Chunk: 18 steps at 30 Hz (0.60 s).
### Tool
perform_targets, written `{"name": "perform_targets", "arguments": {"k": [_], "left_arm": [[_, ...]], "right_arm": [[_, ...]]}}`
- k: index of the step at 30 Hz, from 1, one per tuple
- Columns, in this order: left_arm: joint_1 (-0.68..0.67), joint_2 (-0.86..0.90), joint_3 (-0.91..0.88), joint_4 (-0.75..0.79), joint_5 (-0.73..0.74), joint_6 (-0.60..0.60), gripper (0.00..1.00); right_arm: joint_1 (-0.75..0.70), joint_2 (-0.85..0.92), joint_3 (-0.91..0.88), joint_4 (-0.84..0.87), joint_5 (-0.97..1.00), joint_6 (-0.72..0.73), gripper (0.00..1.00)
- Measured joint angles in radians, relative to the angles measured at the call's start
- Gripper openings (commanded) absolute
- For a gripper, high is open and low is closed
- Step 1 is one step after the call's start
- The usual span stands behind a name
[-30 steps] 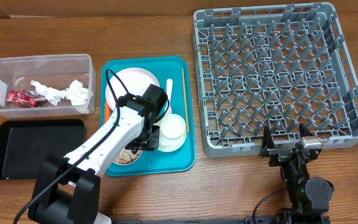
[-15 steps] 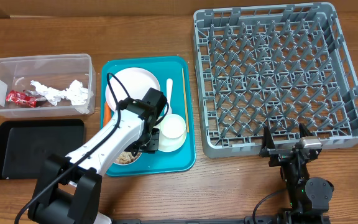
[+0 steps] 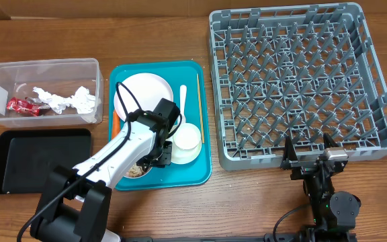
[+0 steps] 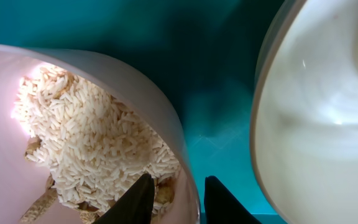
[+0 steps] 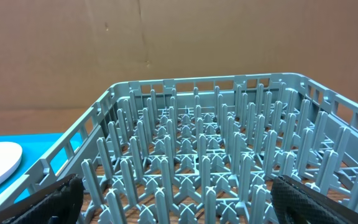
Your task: Sort waste into correct bins and load items into the dishwasher rack
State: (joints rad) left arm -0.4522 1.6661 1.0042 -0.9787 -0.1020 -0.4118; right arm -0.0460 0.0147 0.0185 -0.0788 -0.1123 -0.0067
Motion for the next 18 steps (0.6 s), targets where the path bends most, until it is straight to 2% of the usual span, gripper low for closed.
{"name": "perform_targets", "arguments": {"k": [4,6,14,18], "left_arm": [[0.000,0.000,0.000,0.003,0.000,0.000,0.27],[0.000,0.000,-0.001,0.011,0.000,0.000,0.20],[0.000,0.000,-0.002,0.022,0.004,0.000,0.16],[0.000,0.000,-0.002,0.022,0.008,0.001,0.09]], "right_arm": [[0.000,0.000,0.000,0.000,0.000,0.000,1.00],[0.000,0.000,0.000,0.000,0.000,0.000,1.00],[0.000,0.000,0.000,0.000,0.000,0.000,1.00],[0.000,0.000,0.000,0.000,0.000,0.000,1.00]]}}
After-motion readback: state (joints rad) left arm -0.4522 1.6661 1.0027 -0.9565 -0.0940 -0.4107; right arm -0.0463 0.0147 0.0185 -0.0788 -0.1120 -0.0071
